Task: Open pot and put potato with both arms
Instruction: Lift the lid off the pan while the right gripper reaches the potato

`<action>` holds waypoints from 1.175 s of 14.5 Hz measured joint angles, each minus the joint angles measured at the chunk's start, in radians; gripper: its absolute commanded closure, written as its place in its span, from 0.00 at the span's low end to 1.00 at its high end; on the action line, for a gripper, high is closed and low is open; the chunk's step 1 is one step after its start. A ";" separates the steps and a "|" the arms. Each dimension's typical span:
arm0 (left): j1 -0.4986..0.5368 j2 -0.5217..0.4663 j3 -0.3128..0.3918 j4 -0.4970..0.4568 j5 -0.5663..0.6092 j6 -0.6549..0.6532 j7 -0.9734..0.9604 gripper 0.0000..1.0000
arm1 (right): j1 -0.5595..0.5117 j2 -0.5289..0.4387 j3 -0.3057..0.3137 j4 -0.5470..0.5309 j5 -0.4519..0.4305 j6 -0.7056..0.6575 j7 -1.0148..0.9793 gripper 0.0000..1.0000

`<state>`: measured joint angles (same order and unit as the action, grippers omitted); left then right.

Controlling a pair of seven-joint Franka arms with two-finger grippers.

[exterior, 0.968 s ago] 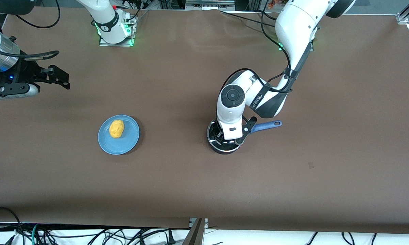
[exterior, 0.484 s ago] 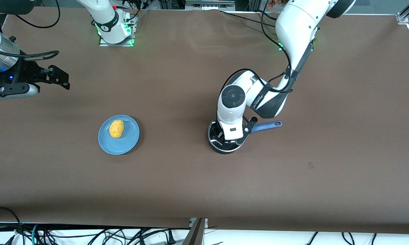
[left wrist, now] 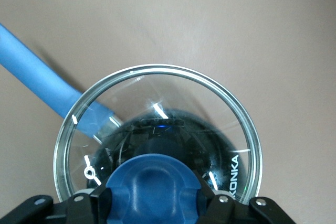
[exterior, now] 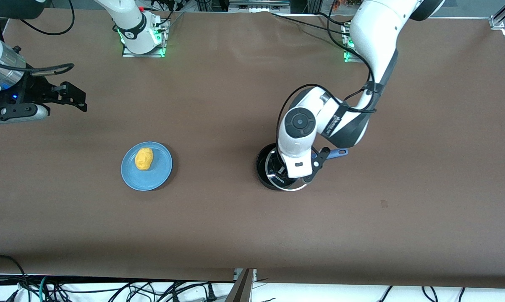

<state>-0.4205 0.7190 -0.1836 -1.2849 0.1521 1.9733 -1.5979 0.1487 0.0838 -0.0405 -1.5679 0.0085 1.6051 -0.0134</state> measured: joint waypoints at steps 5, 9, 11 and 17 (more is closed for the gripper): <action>0.095 -0.126 -0.001 0.011 -0.049 -0.130 0.183 0.73 | -0.003 0.135 -0.003 -0.005 -0.014 0.017 0.000 0.00; 0.205 -0.231 0.001 0.011 -0.107 -0.245 0.428 0.73 | -0.010 0.180 -0.005 -0.007 -0.021 0.022 0.001 0.00; 0.269 -0.271 0.001 0.011 -0.127 -0.301 0.559 0.73 | -0.026 0.219 -0.005 -0.019 -0.021 0.059 -0.001 0.00; 0.423 -0.326 0.001 -0.028 -0.141 -0.373 0.924 0.72 | -0.025 0.404 0.001 -0.043 0.050 0.232 0.013 0.00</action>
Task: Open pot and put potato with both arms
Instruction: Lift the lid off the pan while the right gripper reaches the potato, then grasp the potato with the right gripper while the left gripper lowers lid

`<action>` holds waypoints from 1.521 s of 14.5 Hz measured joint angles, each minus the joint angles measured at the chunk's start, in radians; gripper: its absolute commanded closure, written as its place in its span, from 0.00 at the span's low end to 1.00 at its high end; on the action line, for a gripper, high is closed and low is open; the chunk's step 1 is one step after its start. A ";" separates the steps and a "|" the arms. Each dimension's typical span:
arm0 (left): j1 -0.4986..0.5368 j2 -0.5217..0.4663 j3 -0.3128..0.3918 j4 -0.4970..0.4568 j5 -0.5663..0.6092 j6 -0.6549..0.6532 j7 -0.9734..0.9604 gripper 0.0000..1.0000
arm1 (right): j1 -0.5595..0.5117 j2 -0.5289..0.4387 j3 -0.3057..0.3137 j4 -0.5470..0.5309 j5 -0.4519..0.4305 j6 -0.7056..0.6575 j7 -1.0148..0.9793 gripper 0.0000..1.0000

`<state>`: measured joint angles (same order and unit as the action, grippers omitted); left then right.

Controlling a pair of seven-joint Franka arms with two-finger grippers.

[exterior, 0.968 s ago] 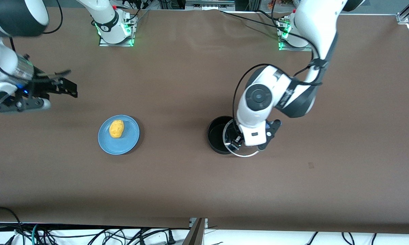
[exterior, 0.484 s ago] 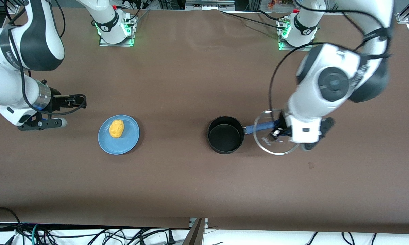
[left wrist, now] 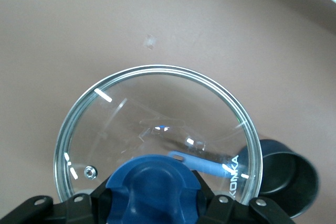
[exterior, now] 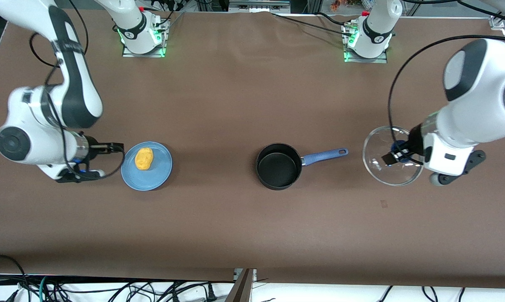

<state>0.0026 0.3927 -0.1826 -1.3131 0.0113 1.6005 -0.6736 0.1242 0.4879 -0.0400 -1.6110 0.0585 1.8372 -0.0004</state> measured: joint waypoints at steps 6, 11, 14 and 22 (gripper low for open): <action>0.067 -0.059 -0.001 -0.184 -0.001 0.158 0.150 0.72 | 0.081 0.075 0.005 -0.142 0.014 0.290 0.137 0.01; 0.127 -0.167 0.000 -0.462 -0.001 0.358 0.287 0.72 | 0.078 0.082 0.003 -0.217 0.014 0.386 0.143 0.02; 0.166 -0.186 0.000 -0.528 -0.001 0.407 0.346 0.72 | 0.076 0.085 0.003 -0.225 0.014 0.388 0.143 0.20; 0.172 -0.189 -0.002 -0.812 -0.001 0.752 0.353 0.71 | 0.074 0.084 0.001 -0.224 0.015 0.391 0.144 0.50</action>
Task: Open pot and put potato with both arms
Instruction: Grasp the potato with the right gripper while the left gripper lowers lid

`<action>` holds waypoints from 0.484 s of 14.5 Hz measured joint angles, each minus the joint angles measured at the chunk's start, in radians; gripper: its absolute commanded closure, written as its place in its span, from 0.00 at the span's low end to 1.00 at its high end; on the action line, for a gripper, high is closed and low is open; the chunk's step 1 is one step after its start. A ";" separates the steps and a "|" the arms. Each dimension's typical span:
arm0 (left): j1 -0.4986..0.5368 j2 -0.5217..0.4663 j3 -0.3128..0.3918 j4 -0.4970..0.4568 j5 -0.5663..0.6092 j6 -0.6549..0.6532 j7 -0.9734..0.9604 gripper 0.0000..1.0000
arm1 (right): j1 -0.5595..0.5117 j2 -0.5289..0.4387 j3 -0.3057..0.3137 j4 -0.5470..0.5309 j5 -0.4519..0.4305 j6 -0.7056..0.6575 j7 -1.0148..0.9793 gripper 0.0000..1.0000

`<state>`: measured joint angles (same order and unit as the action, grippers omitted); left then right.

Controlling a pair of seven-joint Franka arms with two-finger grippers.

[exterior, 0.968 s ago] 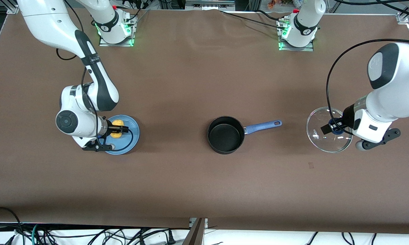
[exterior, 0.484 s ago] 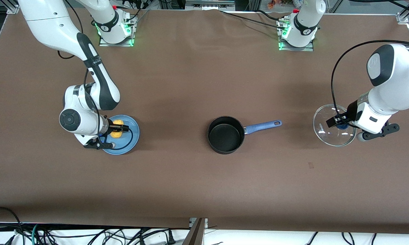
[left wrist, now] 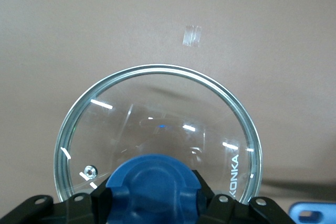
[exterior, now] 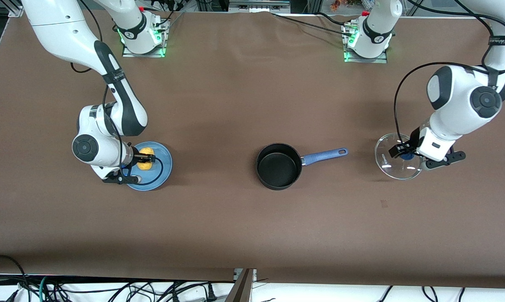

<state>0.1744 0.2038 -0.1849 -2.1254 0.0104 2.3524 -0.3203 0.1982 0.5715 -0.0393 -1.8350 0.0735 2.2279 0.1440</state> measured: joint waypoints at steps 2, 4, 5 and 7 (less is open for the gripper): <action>0.000 0.003 0.000 -0.045 0.000 0.054 0.001 0.70 | 0.000 0.000 0.000 0.016 0.000 -0.007 0.000 0.50; 0.002 0.008 0.000 -0.063 0.000 0.073 0.001 0.70 | 0.001 -0.001 0.000 0.075 0.000 -0.081 0.013 0.50; 0.003 0.012 0.000 -0.067 0.000 0.081 0.002 0.70 | 0.002 -0.002 0.000 0.119 0.000 -0.136 0.025 0.50; 0.008 0.031 0.001 -0.078 0.000 0.134 0.002 0.70 | 0.005 -0.005 0.003 0.196 0.000 -0.223 0.046 0.50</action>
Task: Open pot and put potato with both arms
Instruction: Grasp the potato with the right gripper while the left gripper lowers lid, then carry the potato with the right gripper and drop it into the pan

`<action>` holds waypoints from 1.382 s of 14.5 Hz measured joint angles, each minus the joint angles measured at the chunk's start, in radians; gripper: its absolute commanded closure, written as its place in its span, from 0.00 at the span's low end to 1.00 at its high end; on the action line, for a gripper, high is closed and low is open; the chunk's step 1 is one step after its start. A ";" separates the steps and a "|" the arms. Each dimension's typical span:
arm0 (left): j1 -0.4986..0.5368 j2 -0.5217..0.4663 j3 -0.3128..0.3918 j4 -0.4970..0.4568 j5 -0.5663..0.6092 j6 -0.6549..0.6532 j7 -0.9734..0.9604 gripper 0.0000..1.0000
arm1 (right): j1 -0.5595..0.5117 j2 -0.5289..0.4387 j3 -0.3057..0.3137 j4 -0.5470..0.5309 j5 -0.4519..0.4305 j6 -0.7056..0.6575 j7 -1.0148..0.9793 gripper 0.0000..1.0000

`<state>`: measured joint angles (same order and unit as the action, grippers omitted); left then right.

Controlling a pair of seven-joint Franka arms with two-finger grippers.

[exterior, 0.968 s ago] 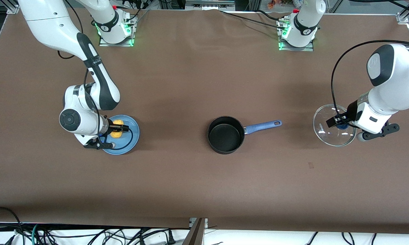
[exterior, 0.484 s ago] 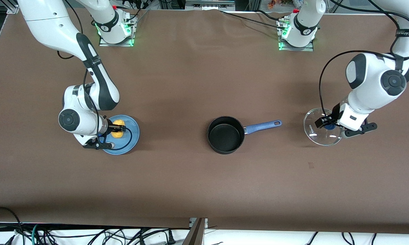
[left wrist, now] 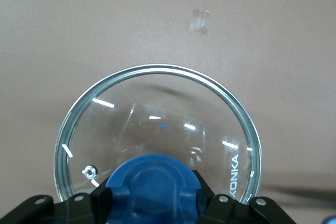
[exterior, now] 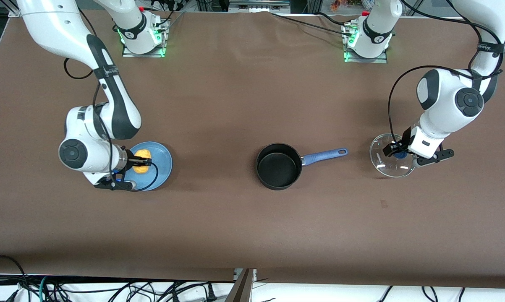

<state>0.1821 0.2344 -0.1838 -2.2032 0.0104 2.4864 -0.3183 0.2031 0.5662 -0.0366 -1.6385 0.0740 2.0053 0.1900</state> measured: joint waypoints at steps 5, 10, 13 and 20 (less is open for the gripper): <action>0.008 0.081 0.002 -0.025 0.011 0.119 0.009 0.70 | 0.067 0.000 0.008 0.143 0.008 -0.142 0.118 0.50; 0.031 0.120 0.002 -0.025 0.060 0.143 0.013 0.65 | 0.188 0.005 0.011 0.202 0.121 -0.163 0.360 0.50; 0.035 0.135 0.002 -0.025 0.066 0.145 0.013 0.60 | 0.286 0.020 0.015 0.236 0.163 -0.121 0.572 0.50; 0.037 0.156 0.002 -0.024 0.084 0.170 0.016 0.11 | 0.517 0.214 0.018 0.374 0.190 0.232 1.037 0.48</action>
<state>0.2189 0.3907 -0.1816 -2.2277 0.0948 2.6559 -0.3022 0.7204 0.7803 -0.0188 -1.2641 0.2636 2.2368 1.2268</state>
